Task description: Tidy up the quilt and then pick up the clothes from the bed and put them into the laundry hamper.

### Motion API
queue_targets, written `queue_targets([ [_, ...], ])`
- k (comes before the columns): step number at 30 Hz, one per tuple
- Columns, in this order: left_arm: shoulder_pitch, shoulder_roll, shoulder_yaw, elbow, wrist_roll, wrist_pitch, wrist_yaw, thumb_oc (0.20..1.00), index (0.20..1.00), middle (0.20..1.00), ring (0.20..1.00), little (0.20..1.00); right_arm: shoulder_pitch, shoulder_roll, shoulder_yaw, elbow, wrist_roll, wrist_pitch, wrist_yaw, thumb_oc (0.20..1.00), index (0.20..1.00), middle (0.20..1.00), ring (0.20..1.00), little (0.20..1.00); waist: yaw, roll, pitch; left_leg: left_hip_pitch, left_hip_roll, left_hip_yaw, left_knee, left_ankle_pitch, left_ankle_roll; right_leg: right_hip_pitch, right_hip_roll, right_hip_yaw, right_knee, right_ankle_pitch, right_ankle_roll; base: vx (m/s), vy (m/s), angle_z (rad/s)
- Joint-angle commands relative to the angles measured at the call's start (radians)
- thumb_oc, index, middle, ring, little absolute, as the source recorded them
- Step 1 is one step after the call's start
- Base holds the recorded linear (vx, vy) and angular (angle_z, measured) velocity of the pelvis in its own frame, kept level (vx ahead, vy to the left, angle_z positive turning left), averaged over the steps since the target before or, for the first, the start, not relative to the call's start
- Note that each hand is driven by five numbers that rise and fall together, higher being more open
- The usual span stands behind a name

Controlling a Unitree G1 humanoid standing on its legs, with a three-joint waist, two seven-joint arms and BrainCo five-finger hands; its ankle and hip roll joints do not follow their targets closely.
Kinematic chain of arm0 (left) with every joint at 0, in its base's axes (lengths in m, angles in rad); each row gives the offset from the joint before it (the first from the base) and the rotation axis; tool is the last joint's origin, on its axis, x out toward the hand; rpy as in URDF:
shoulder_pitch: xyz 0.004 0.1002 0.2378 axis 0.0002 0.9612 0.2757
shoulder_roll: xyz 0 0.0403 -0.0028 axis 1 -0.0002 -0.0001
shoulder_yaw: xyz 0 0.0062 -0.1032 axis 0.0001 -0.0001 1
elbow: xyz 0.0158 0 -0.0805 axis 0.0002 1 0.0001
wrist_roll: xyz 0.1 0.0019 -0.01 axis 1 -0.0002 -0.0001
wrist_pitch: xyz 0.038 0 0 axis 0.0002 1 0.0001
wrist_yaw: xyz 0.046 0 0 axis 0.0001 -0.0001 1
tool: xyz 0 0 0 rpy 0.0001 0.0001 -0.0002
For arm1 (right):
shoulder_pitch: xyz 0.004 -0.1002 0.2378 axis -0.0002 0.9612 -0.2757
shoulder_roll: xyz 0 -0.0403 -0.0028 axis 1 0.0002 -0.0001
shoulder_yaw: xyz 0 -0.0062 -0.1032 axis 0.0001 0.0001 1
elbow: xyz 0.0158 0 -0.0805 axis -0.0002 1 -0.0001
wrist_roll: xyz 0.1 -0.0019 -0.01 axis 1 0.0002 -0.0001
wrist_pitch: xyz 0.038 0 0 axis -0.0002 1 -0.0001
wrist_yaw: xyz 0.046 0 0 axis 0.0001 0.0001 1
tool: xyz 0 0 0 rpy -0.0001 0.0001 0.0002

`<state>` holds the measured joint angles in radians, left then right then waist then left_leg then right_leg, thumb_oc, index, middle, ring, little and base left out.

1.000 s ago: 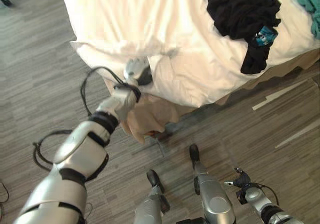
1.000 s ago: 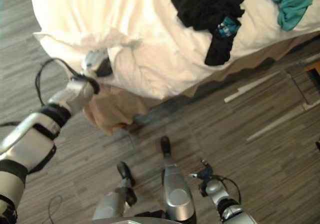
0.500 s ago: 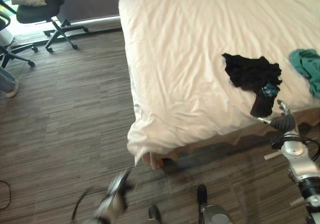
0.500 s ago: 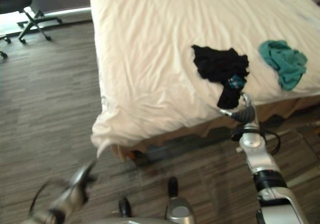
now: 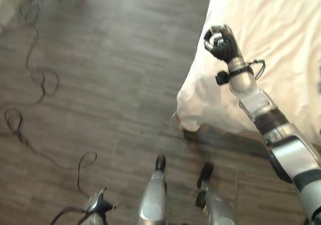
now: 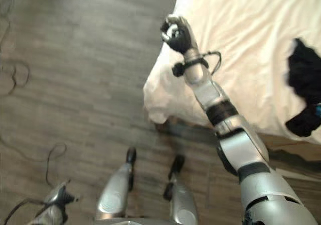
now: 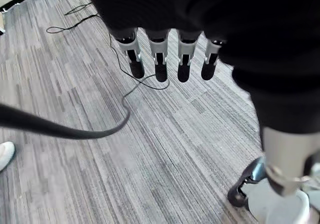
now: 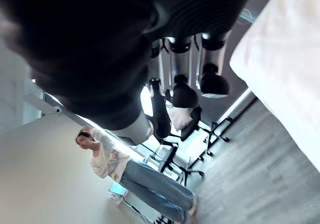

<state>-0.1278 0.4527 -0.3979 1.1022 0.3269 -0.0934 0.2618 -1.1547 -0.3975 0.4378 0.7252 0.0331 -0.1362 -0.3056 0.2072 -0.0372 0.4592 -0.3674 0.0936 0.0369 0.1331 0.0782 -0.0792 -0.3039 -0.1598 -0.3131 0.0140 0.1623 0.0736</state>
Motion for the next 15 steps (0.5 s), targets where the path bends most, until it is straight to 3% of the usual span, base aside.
queue_targets([
  [1,-0.075,0.040,-0.083,-0.083,-0.035,-0.054,0.068,1.000,1.000,1.000,1.000,1.000,-0.057,-0.040,0.018,0.114,0.153,-0.019,-0.017,0.200,0.200,0.200,0.200,0.200,0.009,0.036,0.061,-0.035,0.036,-0.050,0.008,-0.058,-0.046,0.003,-0.110,-0.017,0.188,-0.251,0.083,-0.12,0.017,0.27],
  [5,-0.138,0.018,-0.151,-0.187,-0.061,-0.073,0.080,1.000,1.000,1.000,1.000,1.000,-0.051,-0.005,0.042,0.244,0.187,-0.004,0.000,0.200,0.200,0.200,0.200,0.200,0.022,0.049,0.061,-0.143,0.033,-0.059,0.019,-0.045,-0.052,-0.108,-0.120,-0.023,0.231,-0.259,0.085,-0.07,-0.016,0.26],
  [6,-0.164,-0.001,-0.173,-0.205,-0.065,-0.077,0.096,1.000,1.000,1.000,1.000,1.000,-0.010,0.037,0.042,0.308,0.193,0.006,0.006,0.200,0.200,0.200,0.200,0.200,0.019,0.052,0.061,-0.184,0.035,-0.060,0.031,-0.043,-0.054,-0.151,-0.124,-0.019,0.249,-0.261,0.086,-0.04,-0.007,0.06],
  [11,-0.201,-0.047,-0.198,-0.171,-0.033,-0.059,0.117,1.000,1.000,1.000,1.000,1.000,0.173,0.144,0.021,0.383,0.211,0.020,0.027,0.200,0.200,0.200,0.200,0.200,0.006,0.046,0.061,-0.173,0.034,-0.056,0.039,-0.056,-0.050,-0.143,-0.123,-0.012,0.244,-0.265,0.082,-0.01,-0.019,-0.03],
  [12,-0.194,-0.054,-0.181,-0.154,-0.020,-0.049,0.119,1.000,1.000,1.000,1.000,1.000,0.303,0.166,0.076,0.265,0.183,0.004,0.062,0.200,0.200,0.200,0.200,0.200,-0.009,0.036,0.061,-0.136,0.033,-0.050,0.030,-0.065,-0.047,-0.110,-0.121,-0.006,0.228,-0.261,0.081,0.03,-0.029,0.01],
  [14,-0.182,-0.059,-0.171,-0.149,-0.018,-0.046,0.118,1.000,1.000,1.000,1.000,1.000,0.359,0.162,0.104,0.186,0.161,-0.003,0.072,0.200,0.200,0.200,0.200,0.200,-0.018,0.032,0.061,-0.120,0.033,-0.049,0.028,-0.068,-0.045,-0.094,-0.120,-0.004,0.220,-0.259,0.081,0.03,0.007,-0.04],
  [15,-0.150,-0.072,-0.128,-0.116,-0.011,-0.037,0.109,1.000,1.000,1.000,1.000,1.000,0.462,0.088,0.166,-0.087,0.077,-0.042,0.104,0.200,0.200,0.200,0.200,0.200,-0.049,0.013,0.061,-0.051,0.038,-0.040,0.018,-0.080,-0.042,-0.034,-0.115,0.008,0.196,-0.255,0.083,0.08,0.017,-0.17],
])
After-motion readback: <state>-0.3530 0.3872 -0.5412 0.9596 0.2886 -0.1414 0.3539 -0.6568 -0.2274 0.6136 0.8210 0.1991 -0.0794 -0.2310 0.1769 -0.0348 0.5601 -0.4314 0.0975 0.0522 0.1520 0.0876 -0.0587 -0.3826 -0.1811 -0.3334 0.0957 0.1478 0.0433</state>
